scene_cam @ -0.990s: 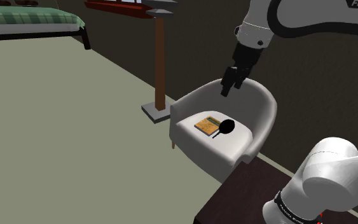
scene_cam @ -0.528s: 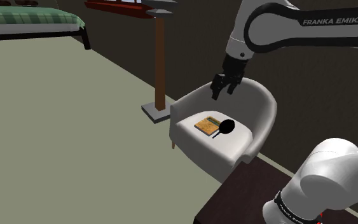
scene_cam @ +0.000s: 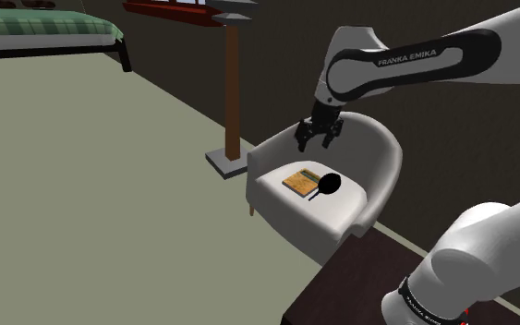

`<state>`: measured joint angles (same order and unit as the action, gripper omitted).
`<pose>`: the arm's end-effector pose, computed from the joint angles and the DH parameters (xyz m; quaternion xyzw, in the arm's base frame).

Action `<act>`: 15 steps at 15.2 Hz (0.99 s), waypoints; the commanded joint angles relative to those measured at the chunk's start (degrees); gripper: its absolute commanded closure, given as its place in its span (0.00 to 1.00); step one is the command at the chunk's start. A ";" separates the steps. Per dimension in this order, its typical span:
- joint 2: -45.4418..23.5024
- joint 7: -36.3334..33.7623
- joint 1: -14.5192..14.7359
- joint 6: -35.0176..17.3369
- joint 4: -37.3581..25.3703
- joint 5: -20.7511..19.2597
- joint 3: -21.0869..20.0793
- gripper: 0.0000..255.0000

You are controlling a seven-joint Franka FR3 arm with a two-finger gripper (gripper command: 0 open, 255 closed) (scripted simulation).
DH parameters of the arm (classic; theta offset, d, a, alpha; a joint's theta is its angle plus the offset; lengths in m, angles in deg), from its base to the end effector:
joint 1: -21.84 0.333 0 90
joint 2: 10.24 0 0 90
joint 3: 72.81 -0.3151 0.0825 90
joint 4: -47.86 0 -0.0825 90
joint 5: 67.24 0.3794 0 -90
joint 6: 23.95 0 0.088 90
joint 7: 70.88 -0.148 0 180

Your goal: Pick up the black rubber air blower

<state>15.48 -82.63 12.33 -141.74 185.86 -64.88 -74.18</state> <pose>0.4181 -0.0559 0.4463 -0.9820 0.1820 -0.0476 0.0149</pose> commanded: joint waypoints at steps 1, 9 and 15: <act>-3.45 -1.83 -1.16 -3.13 -0.05 -0.01 0.43 0.00; -17.26 -8.03 -5.18 -13.68 -1.95 0.58 3.03 0.00; -27.84 -11.68 -7.68 -20.36 -4.74 2.39 5.42 0.00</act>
<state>-10.28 -93.72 5.06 -160.71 181.64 -62.92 -69.18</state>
